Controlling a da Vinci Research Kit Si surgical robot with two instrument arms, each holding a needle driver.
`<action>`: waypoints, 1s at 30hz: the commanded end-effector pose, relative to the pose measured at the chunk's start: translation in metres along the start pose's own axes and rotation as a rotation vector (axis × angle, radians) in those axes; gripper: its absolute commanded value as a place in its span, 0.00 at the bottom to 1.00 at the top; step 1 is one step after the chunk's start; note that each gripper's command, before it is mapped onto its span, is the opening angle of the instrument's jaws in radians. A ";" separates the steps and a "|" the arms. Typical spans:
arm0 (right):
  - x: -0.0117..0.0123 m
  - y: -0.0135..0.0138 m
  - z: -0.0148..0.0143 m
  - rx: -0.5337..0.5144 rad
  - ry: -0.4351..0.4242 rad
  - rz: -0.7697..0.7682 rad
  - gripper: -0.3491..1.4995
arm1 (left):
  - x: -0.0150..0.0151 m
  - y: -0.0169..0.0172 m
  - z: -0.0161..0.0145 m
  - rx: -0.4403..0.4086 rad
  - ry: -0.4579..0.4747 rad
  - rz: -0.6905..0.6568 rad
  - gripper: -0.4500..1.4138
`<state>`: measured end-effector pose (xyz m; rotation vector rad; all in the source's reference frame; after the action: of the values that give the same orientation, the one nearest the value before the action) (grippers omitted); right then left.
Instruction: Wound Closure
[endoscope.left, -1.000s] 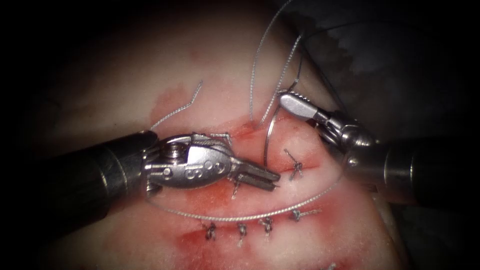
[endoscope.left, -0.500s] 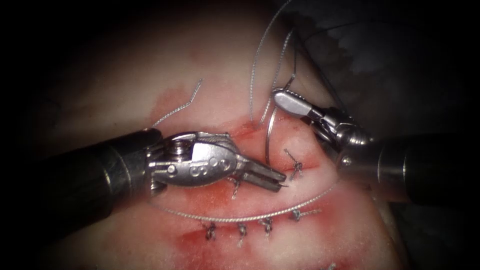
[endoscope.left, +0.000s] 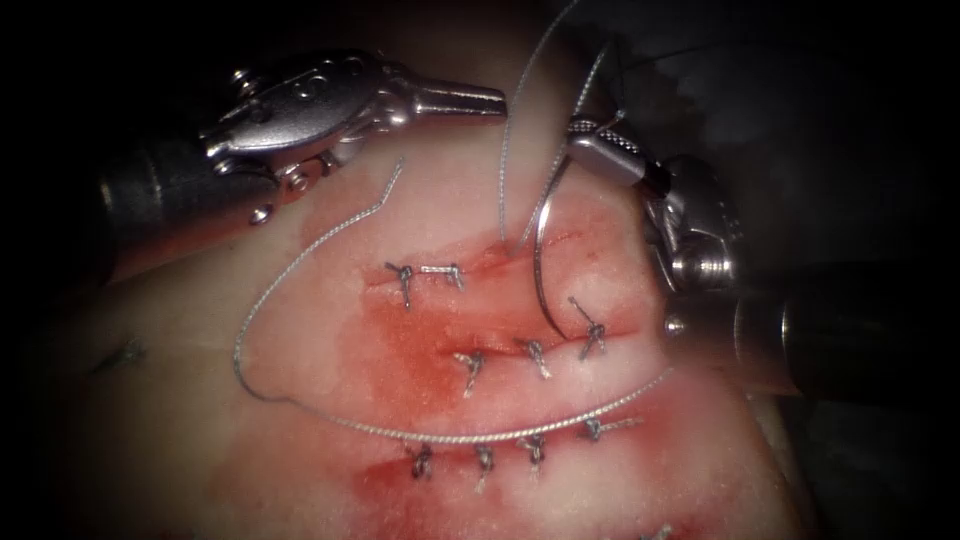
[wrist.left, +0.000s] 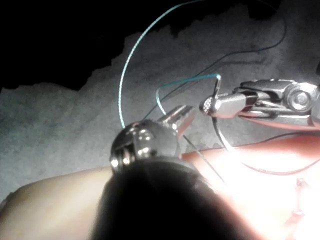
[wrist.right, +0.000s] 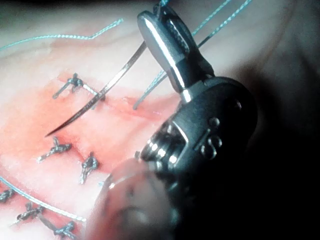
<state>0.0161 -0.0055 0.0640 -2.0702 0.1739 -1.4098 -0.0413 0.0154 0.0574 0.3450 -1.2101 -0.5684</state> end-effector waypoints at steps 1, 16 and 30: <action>0.0013 -0.0012 0.0003 0.007 0.069 -0.058 0.00 | 0.0001 0.0015 0.0007 0.020 0.039 0.013 0.00; -0.0016 -0.0018 0.0006 -0.171 -0.141 -0.908 0.00 | 0.0076 -0.0007 0.0038 0.074 0.245 -0.260 0.00; -0.0010 -0.0017 0.0013 -0.211 -0.139 -0.797 0.00 | 0.0086 -0.0018 0.0048 0.135 0.298 -0.330 0.00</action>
<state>0.0168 -0.0033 0.0643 -2.4680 -0.6079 -1.8024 -0.0433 0.0083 0.0649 0.7326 -0.9054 -0.6910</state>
